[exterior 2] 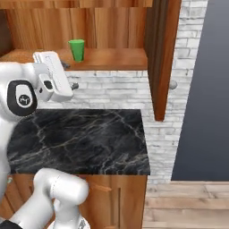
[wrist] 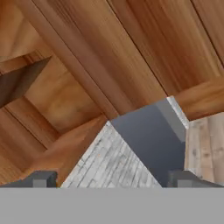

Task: Move the cup from next to the sink to the open cabinet. Then, move the bowl with the fish to the fridge to clear the area for faucet cleaning.

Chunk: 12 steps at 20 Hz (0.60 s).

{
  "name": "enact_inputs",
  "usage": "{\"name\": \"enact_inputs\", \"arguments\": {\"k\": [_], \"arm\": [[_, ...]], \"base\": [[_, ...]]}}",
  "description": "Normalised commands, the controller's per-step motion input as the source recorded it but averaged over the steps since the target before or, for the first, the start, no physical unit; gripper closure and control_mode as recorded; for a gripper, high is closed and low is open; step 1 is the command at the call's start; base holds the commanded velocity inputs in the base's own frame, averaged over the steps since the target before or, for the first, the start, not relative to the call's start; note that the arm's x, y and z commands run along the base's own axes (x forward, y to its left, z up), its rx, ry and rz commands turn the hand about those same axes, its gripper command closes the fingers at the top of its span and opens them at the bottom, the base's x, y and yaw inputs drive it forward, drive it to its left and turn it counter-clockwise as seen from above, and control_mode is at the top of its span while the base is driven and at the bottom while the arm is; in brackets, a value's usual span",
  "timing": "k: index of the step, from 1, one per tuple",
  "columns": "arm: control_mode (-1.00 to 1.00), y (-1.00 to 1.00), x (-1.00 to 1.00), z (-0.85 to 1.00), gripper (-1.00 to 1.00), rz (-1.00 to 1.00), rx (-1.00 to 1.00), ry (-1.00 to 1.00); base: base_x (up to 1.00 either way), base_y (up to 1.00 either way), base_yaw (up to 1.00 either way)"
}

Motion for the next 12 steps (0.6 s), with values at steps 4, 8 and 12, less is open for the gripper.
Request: {"name": "enact_inputs", "arguments": {"k": [4, 8, 12], "arm": [[1.0, 0.0, 0.0, 0.0, -1.0, 0.0, 0.0, 0.0], [1.0, 0.0, 0.0, 0.0, -1.0, 0.0, 0.0, 0.0], [1.0, 0.0, 0.0, 0.0, -1.0, 0.0, 0.0, 0.0]], "base": [[-0.7, 0.08, -0.88], [-0.64, 0.0, -0.85], [-0.71, 0.0, -0.8]]}}
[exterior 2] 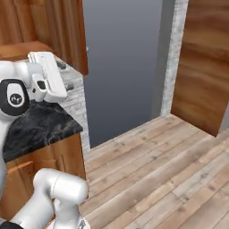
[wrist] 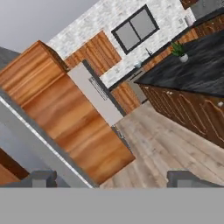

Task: Move the cup from next to the sink to the open cabinet. Then, move the bowl with the fish to the fridge to clear the area for faucet cleaning.

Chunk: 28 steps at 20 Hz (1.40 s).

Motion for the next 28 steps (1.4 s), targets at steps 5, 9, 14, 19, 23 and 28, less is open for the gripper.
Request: {"name": "enact_inputs", "arguments": {"k": [5, 9, 14, 19, 23, 28], "arm": [[1.0, 0.0, 0.0, 0.0, -1.0, 0.0, 0.0, 0.0], [1.0, 0.0, 0.0, 0.0, -1.0, 0.0, 0.0, 0.0], [1.0, 0.0, 0.0, 0.0, -1.0, 0.0, 0.0, 0.0], [1.0, 0.0, 0.0, 0.0, -1.0, 0.0, 0.0, 0.0], [1.0, 0.0, 0.0, 0.0, -1.0, 0.0, 0.0, 0.0], [1.0, 0.0, 0.0, 0.0, -1.0, 0.0, 0.0, 0.0]], "base": [[-0.57, -0.28, -0.75], [-0.77, -0.77, -0.46], [-0.88, -1.0, -0.35], [-0.08, -1.0, -0.34], [0.01, -1.0, -0.31], [0.18, -1.0, -0.31]]}}
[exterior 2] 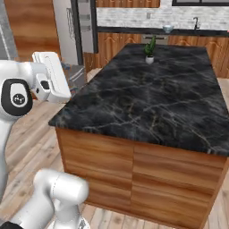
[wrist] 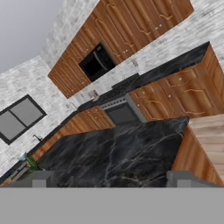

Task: Move the cup from next to the sink to the open cabinet. Then, move the bowl with the fish to the fridge to clear the area for faucet cleaning.

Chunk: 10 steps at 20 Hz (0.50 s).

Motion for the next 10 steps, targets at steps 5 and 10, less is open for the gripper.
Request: {"name": "enact_inputs", "arguments": {"k": [5, 10], "arm": [[1.0, 0.0, 0.0, 0.0, -1.0, 0.0, 0.0, 0.0], [1.0, 0.0, 0.0, 0.0, -1.0, 0.0, 0.0, 0.0]], "base": [[0.48, -1.0, -0.27], [0.31, -1.0, -0.31]]}}
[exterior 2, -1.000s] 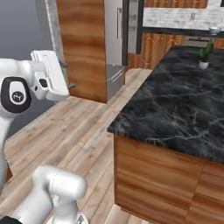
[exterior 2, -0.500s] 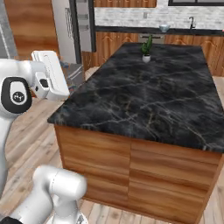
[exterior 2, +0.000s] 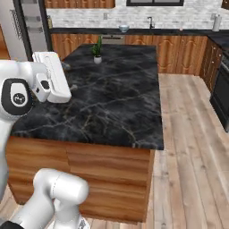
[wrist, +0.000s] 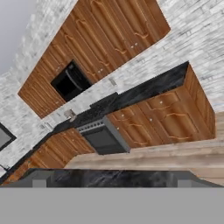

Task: Move the cup from next to the sink to the open cabinet. Then, move the bowl with the fish to the fridge to clear the area for faucet cleaning.

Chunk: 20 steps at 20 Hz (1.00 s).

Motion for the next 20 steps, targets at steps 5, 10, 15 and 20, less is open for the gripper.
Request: {"name": "enact_inputs", "arguments": {"k": [5, 10, 15, 20], "arm": [[1.0, 0.0, 0.0, 0.0, -1.0, 0.0, 0.0, 0.0], [1.0, 0.0, 0.0, 0.0, -1.0, 0.0, 0.0, 0.0], [1.0, 0.0, 0.0, 0.0, -1.0, 0.0, 0.0, 0.0], [1.0, 0.0, 0.0, 0.0, -1.0, 0.0, 0.0, 0.0]], "base": [[0.0, -1.0, -0.42], [0.06, -1.0, -0.34], [0.48, -1.0, 0.01], [0.71, -1.0, 0.24]]}}
